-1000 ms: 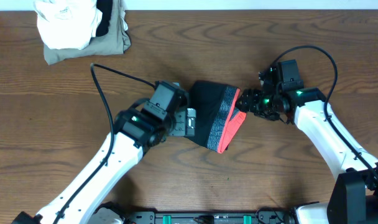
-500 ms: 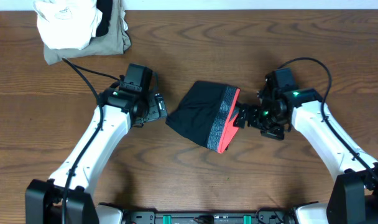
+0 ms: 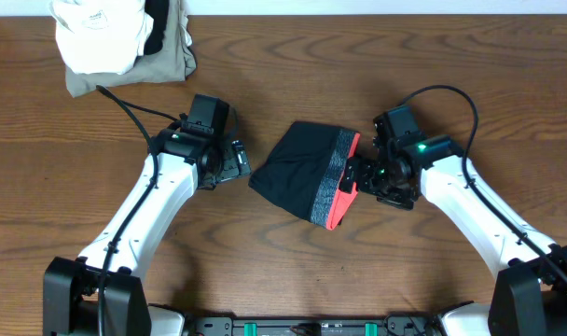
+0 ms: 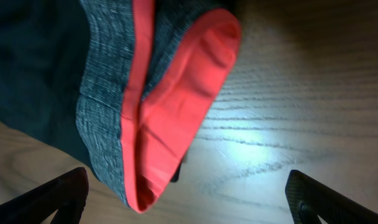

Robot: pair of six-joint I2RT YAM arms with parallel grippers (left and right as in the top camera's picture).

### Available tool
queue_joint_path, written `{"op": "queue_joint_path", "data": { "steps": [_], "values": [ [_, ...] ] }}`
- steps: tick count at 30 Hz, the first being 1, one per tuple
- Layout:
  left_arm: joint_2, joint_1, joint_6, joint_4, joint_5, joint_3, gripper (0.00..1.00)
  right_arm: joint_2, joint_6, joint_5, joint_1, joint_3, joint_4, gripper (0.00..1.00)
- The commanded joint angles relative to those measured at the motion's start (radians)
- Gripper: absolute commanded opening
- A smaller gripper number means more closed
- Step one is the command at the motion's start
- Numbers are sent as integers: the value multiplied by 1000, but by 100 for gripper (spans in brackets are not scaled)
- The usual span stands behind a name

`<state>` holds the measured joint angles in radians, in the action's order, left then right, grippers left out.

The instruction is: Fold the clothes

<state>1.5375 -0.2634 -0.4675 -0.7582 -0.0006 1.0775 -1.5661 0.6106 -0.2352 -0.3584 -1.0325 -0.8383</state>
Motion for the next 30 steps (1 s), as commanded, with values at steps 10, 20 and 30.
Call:
{"op": "queue_joint_path", "data": {
  "steps": [10,20,30],
  "values": [
    [5,5,-5,0,-11,12,98,-10,119,71,-30,16,15,99],
    [5,5,-4,0,-11,12,98,-10,272,131,-30,60,37,99],
    [5,5,-5,0,-11,12,98,-10,320,132,-30,80,51,99]
  ]
}}
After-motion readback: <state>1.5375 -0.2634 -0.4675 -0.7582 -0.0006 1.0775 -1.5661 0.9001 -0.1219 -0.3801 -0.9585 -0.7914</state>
